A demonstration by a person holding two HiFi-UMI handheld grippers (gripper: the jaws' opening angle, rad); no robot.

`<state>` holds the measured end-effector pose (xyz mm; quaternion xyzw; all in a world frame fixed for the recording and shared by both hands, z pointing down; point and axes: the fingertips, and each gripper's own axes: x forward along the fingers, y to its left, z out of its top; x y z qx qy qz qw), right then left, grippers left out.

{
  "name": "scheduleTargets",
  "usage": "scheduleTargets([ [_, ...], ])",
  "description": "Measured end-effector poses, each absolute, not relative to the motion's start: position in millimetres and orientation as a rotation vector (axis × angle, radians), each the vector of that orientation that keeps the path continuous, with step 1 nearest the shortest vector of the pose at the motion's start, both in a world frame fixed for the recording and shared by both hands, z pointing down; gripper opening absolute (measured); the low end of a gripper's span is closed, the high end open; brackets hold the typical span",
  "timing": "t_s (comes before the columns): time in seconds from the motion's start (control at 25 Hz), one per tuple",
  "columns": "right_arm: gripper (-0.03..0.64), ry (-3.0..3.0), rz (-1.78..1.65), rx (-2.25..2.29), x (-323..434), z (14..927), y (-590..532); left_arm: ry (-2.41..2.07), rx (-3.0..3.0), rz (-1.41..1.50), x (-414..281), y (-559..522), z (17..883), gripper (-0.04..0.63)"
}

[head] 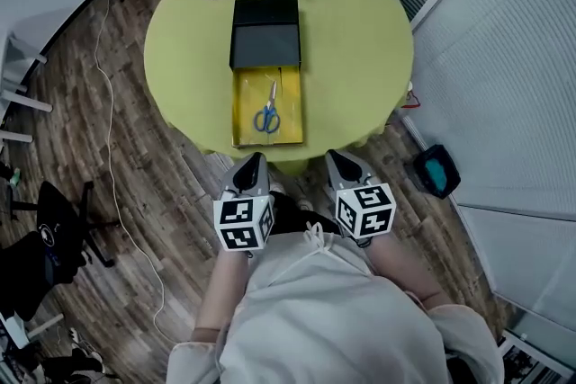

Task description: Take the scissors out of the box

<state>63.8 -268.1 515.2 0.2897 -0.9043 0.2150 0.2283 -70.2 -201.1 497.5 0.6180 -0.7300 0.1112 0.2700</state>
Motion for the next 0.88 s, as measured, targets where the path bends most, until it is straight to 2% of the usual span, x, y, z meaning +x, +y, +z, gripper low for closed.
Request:
scheduleTargets([
  [0.28,0.000,-2.494,0.560,0.773,41,515,-292,-1.905,1.630,0.281,-88,-234,519,0.006],
  [0.88,0.000,-2.443,0.538,0.760,-33,529,-366,-1.720,1.588,0.466,-141,-296,580,0.006],
])
